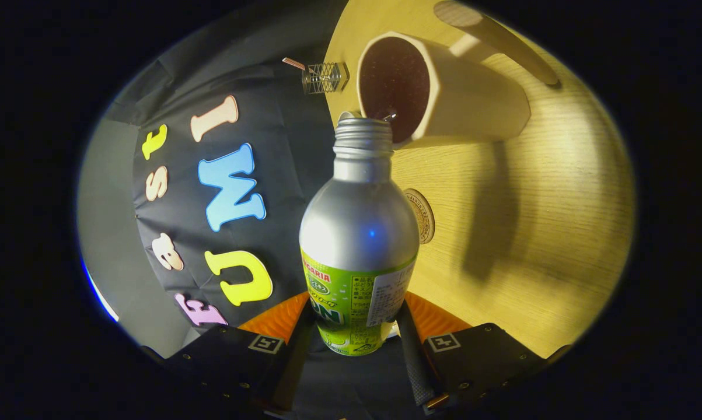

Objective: Take the bottle from table, then pour the juice into the cup, finally place the bottle on the coaster

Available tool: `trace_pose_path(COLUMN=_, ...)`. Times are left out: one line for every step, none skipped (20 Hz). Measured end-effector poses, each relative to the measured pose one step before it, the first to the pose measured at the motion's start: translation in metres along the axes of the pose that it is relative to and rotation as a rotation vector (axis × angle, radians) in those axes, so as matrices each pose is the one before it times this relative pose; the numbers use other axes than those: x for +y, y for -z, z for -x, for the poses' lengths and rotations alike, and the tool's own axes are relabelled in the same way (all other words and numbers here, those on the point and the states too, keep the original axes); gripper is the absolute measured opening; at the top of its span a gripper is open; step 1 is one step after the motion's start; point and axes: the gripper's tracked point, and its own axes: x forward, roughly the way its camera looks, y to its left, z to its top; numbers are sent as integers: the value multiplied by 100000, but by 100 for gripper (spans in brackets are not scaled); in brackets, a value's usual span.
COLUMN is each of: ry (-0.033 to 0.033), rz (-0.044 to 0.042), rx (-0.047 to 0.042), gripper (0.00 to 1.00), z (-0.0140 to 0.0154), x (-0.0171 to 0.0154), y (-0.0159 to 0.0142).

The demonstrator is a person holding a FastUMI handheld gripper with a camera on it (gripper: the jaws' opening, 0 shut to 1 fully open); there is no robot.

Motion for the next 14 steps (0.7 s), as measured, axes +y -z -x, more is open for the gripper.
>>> trace_pose_path(ry=-240, rz=-843, rx=94, gripper=74, z=-2, x=134, y=68)
trace_pose_path(ry=-250, rz=-592, rx=179, gripper=74, z=-63, x=66, y=32)
trace_pose_path(ry=-82, rz=-256, rx=288, gripper=74, z=3, x=45, y=50)
trace_pose_path(ry=42, rz=-57, rx=208, gripper=74, z=-55, x=-93, y=0)
trace_pose_path(ry=2, rz=-292, rx=443, gripper=74, z=50, x=43, y=124)
trace_pose_path(ry=-124, rz=-237, rx=61, gripper=74, z=-73, x=27, y=-44)
trace_pose_path(ry=110, rz=-200, rx=180, gripper=74, z=-72, x=-31, y=71)
trace_pose_path(ry=54, rz=-136, rx=145, gripper=74, z=-17, x=-45, y=-43)
trace_pose_path(ry=89, rz=-317, rx=148, gripper=74, z=77, x=54, y=-1)
trace_pose_path(ry=64, rz=-391, rx=32, gripper=74, z=-73, x=-40, y=-10)
trace_pose_path(ry=-169, rz=-465, rx=-58, gripper=74, z=99, x=139, y=-107)
trace_pose_path(ry=-43, rz=-545, rx=24, gripper=74, z=65, x=25, y=-50)
trace_pose_path(ry=-312, rz=-450, rx=-90, gripper=74, z=15, x=101, y=-20)
trace_pose_path(ry=-85, rz=-575, rx=239, gripper=74, z=-5, x=20, y=8)
